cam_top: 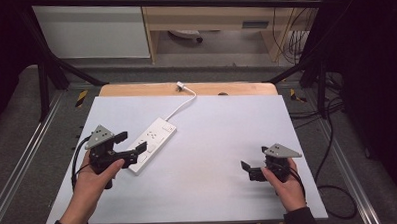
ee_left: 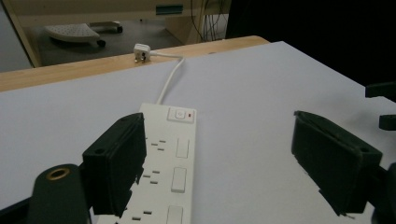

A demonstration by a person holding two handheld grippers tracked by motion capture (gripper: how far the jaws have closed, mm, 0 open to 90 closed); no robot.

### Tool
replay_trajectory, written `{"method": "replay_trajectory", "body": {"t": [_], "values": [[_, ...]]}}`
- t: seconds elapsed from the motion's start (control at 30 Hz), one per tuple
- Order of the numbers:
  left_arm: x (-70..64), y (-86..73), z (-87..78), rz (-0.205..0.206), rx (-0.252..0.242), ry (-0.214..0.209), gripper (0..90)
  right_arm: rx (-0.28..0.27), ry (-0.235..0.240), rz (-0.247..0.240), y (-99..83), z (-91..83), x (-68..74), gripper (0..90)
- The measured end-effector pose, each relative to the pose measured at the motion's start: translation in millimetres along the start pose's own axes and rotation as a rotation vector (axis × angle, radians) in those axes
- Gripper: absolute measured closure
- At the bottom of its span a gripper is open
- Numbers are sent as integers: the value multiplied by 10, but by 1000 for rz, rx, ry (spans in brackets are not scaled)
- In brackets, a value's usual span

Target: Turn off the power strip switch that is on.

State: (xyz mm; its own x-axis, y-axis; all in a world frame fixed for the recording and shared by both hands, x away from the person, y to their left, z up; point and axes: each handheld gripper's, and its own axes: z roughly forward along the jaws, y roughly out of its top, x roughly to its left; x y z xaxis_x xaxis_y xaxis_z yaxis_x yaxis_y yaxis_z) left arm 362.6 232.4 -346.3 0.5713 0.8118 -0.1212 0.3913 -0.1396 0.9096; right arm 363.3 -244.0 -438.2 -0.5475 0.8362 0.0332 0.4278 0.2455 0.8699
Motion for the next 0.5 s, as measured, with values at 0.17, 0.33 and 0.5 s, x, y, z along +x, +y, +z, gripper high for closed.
{"method": "replay_trajectory", "body": {"t": [0.17, 0.33, 0.5], "values": [[-4, 15, 42, 5, 20, -2, 168, 1, 0, -3, -1, 2, 0, 30], [-18, 31, 88, 12, 34, -2, 122, 1, -1, 6, -1, -2, 2, 29], [-35, 55, 139, 19, 51, -3, 68, 3, 2, -3, -2, 3, -1, 28]]}}
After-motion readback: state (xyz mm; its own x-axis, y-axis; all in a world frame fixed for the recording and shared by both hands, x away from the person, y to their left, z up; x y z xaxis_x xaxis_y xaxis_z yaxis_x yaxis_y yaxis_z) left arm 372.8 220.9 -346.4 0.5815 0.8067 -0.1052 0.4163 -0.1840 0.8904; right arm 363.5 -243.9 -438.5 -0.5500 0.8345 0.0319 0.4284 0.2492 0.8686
